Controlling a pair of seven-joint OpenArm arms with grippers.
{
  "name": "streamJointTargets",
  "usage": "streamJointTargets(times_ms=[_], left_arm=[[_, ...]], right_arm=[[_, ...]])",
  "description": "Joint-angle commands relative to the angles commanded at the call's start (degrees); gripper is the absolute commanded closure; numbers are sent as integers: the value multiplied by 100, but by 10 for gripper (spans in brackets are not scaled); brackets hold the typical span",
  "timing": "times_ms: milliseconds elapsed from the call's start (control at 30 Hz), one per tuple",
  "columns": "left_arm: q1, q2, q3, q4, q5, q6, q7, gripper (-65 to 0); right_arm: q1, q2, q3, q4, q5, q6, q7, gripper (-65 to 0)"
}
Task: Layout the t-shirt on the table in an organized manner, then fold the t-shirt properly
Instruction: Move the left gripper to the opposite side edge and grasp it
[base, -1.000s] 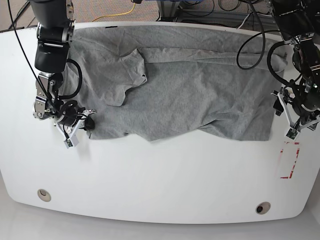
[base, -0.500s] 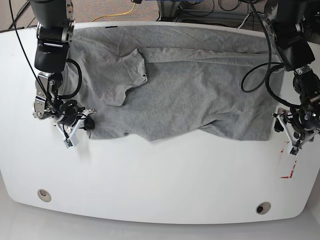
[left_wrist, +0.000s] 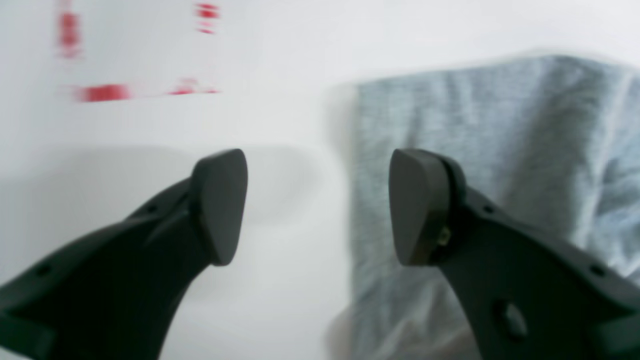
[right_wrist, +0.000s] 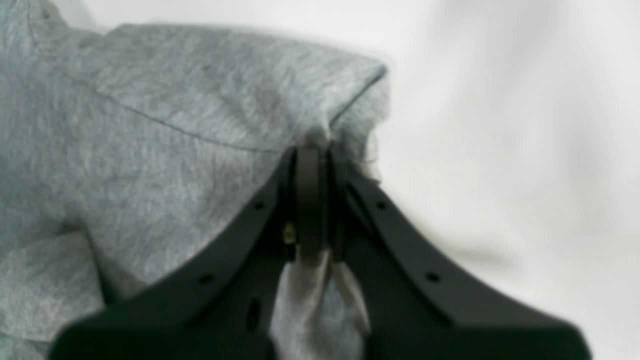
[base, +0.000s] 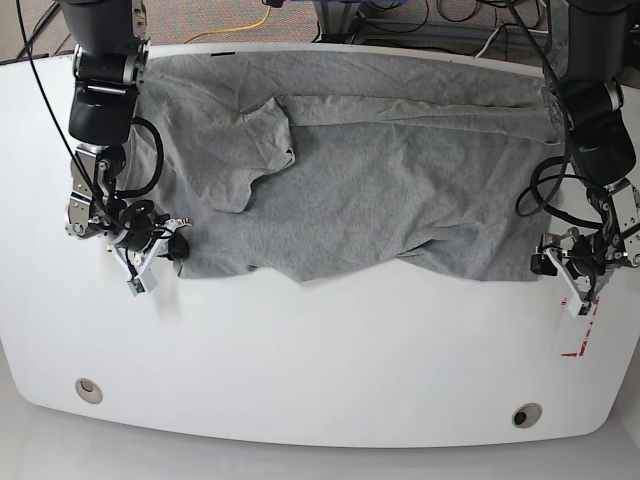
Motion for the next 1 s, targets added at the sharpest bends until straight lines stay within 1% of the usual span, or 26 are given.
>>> streamJointTargets(times_ms=[133,167,233,333,433,600,633,700,733,800,900,1000], left_arm=[[-35,35,132,-308,0,0,-220,-422],[-35,105,132,-413,0,0,-299,-431],[-35,141,132,-563,0,0,-413,-461],[-35,158,132,-686,0,0,-484,-490],[-18,167,132,-835,9,0,-598,-494],[0,185,132,-879,0,0,-527,-492],[0,237,132,-879,0,0,-484,-492],[0,334,132,-870,0,0,-378,-457],[0,334,132,-870,0,0,-352,-443],[0,352,132,-870,0,0,-281,-389],[0,360,132,-870,9,0,-185,-340],[9,369,132,-870,18,0,-79,-321]], right_arm=[[9,0,0,0,9,0,0,0],[9,0,0,0,9,0,0,0],[9,0,0,0,9,0,0,0],[9,0,0,0,9,0,0,0],[9,0,0,0,9,0,0,0],[9,0,0,0,9,0,0,0],[9,0,0,0,9,0,0,0],[9,0,0,0,9,0,0,0],[9,0,0,0,9,0,0,0],[18,0,0,0,9,0,0,0],[18,0,0,0,9,0,0,0],[26,0,0,0,9,0,0,0]])
